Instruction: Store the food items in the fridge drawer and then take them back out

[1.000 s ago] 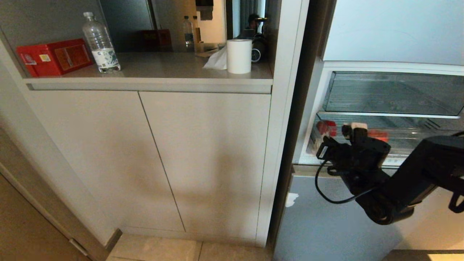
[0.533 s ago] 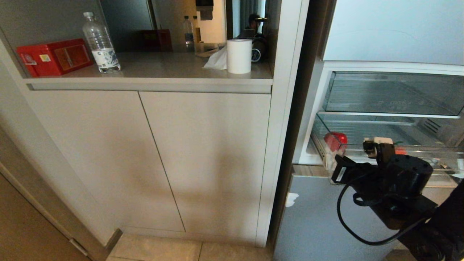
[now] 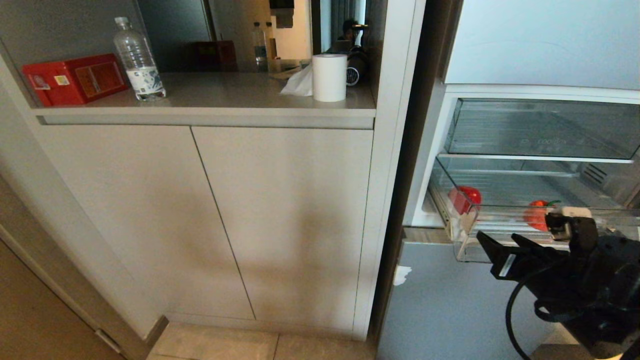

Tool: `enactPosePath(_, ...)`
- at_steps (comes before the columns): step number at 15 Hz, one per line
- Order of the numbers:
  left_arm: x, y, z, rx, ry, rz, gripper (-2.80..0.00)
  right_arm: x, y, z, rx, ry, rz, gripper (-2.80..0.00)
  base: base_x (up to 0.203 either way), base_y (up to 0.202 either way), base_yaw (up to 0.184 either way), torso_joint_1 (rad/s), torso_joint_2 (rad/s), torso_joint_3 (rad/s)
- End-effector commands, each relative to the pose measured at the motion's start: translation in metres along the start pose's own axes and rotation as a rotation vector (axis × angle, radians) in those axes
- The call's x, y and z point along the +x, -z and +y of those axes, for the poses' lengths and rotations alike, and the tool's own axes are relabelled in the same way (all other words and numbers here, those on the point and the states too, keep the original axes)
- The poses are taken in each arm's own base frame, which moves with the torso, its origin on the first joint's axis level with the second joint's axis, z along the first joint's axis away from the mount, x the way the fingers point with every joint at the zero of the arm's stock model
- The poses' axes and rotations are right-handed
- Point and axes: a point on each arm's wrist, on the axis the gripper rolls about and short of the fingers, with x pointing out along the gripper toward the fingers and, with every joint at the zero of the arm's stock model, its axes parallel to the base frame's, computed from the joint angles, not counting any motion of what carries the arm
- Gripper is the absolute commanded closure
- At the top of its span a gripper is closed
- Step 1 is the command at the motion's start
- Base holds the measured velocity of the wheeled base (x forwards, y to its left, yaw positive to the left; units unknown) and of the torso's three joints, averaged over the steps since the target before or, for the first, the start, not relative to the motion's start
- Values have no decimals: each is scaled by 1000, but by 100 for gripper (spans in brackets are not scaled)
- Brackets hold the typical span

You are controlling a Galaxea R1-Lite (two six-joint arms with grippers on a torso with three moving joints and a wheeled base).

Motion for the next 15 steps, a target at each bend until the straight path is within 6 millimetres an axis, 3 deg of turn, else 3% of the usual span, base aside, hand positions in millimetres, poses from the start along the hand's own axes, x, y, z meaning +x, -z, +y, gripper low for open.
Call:
enactPosePath(1, 0, 0, 0, 0, 0, 3, 0, -28, -21, -5, 22, -10, -83, -280, 0, 0, 0, 0, 0, 0)
enactPosePath(4, 0, 0, 0, 0, -1, 3, 0, -45, -51, -12, 26, 13, -126, -280, 0, 0, 0, 0, 0, 0)
enactPosePath(9, 0, 0, 0, 0, -1, 3, 0, -26, -143, -21, -3, 103, 66, -280, 0, 0, 0, 0, 0, 0)
enactPosePath(11, 0, 0, 0, 0, -1, 3, 0, -5, -148, -27, -24, 140, 186, -280, 0, 0, 0, 0, 0, 0)
enactPosePath(13, 0, 0, 0, 0, -1, 3, 0, 36, -136, -31, -45, 162, 302, -280, 0, 0, 0, 0, 0, 0)
enactPosePath(15, 0, 0, 0, 0, -1, 3, 0, 65, -123, -35, -70, 175, 394, -280, 0, 0, 0, 0, 0, 0)
